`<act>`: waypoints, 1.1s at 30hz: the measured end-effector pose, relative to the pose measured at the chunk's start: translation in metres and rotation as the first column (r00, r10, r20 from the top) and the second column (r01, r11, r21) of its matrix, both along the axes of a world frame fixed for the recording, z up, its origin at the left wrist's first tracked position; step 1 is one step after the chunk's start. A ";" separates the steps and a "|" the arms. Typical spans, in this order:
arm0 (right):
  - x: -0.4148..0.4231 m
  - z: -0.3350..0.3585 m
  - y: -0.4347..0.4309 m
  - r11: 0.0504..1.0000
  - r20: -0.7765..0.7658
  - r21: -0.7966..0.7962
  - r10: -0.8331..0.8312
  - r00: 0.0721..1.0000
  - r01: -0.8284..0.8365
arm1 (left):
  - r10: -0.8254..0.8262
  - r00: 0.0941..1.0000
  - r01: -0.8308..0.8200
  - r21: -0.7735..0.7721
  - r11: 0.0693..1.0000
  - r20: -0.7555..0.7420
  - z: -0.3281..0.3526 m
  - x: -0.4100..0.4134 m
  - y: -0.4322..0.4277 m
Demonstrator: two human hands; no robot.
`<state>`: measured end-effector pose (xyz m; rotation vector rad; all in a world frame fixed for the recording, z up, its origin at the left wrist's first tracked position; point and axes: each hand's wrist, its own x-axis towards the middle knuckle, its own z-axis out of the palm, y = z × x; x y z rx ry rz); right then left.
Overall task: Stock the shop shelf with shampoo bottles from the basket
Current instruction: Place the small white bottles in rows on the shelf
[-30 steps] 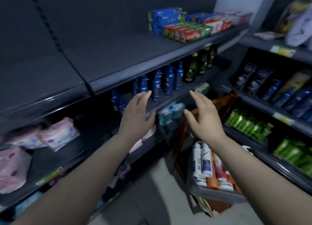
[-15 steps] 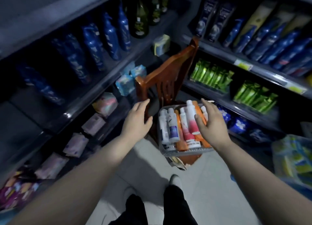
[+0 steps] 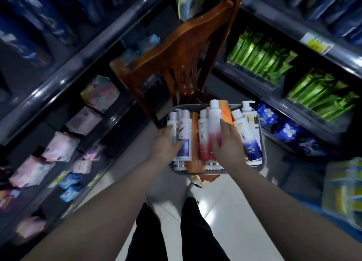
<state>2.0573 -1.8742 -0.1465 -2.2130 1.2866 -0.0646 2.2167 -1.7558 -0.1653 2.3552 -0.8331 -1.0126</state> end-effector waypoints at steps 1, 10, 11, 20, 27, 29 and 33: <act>0.004 -0.006 -0.003 1.000 -0.022 -0.006 0.014 1.000 -0.014 | 0.017 1.000 -0.017 0.010 1.000 0.004 -0.006 -0.004 -0.005; 0.017 -0.033 -0.009 0.995 -0.113 -0.098 0.014 0.994 -0.025 | 0.188 0.974 -0.197 0.060 0.979 0.127 -0.034 -0.034 -0.032; 0.018 -0.034 -0.009 0.996 -0.112 -0.086 0.004 0.994 -0.014 | 0.211 0.969 -0.221 0.067 0.973 0.130 -0.034 -0.036 -0.035; 0.009 -0.029 -0.006 0.998 0.037 -0.031 -0.050 0.998 0.051 | 0.413 0.910 -0.414 0.028 0.910 0.029 -0.023 -0.048 -0.045; -0.015 -0.008 -0.014 0.990 0.232 0.130 -0.084 0.969 0.054 | 0.472 0.875 -0.481 -0.080 0.873 -0.111 0.004 -0.055 -0.033; -0.018 0.008 -0.017 0.964 0.329 0.259 -0.151 0.932 0.065 | 0.470 0.872 -0.486 -0.124 0.865 -0.137 0.021 -0.053 -0.029; -0.018 0.053 -0.018 0.863 0.457 0.505 -0.295 0.839 0.028 | 0.392 0.902 -0.427 -0.247 0.870 -0.180 0.063 -0.043 -0.013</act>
